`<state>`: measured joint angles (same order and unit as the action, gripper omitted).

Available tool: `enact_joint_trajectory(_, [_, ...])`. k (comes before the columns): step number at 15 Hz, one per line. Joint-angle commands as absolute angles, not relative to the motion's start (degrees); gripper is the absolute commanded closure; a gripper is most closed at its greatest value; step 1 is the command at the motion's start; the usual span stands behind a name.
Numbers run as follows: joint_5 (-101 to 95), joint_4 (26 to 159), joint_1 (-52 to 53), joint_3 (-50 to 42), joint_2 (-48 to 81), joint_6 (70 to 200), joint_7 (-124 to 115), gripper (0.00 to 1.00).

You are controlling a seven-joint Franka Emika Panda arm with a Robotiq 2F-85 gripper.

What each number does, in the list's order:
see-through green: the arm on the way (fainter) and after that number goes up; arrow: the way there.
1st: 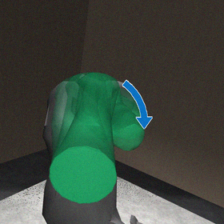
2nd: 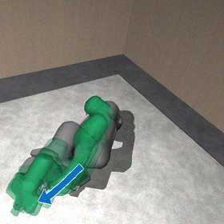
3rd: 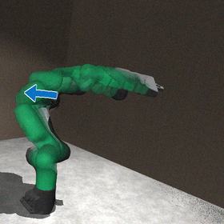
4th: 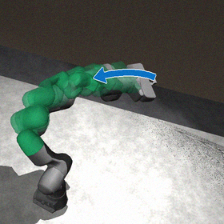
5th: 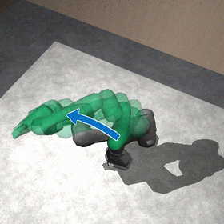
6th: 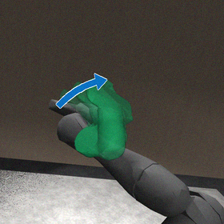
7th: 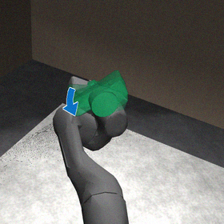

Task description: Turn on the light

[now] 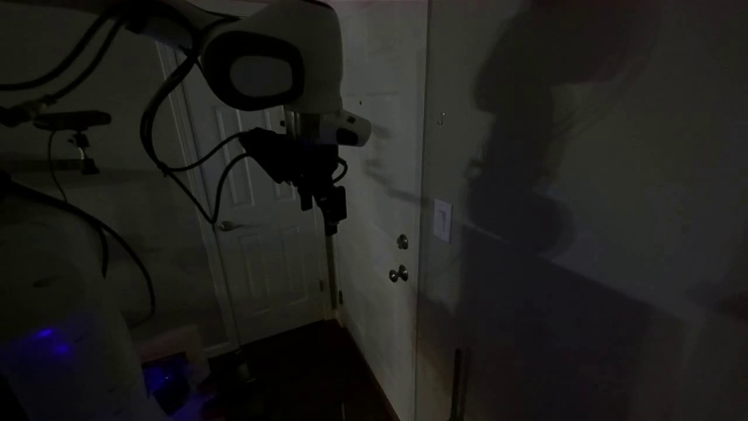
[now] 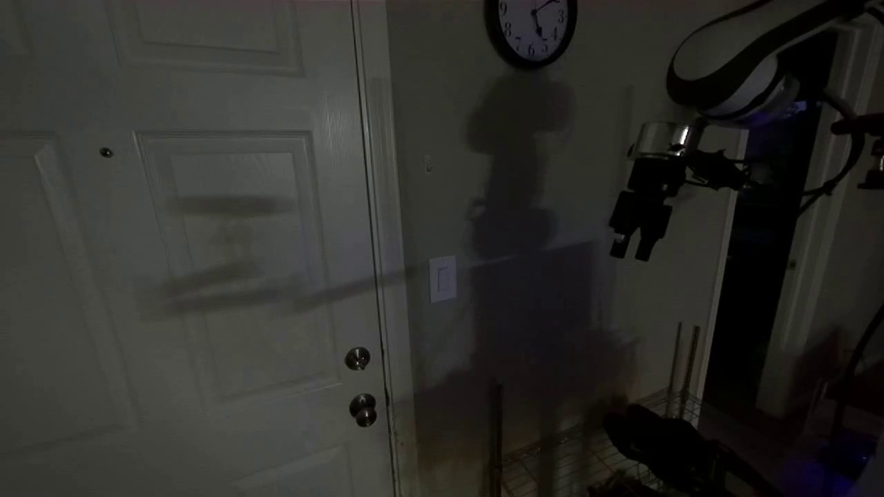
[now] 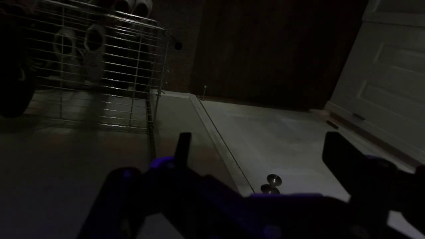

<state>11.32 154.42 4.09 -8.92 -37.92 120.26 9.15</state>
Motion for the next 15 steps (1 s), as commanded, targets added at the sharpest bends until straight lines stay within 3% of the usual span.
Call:
enact_joint_trajectory(1, [11.97,154.29,3.06,-7.99,-37.81,119.99,9.70,0.00])
enact_joint_trajectory(8, [12.50,152.09,5.06,-6.63,-32.80,122.54,10.71,0.00])
enact_joint_trajectory(15, [15.41,143.23,11.93,-3.25,-16.94,129.76,14.95,0.00])
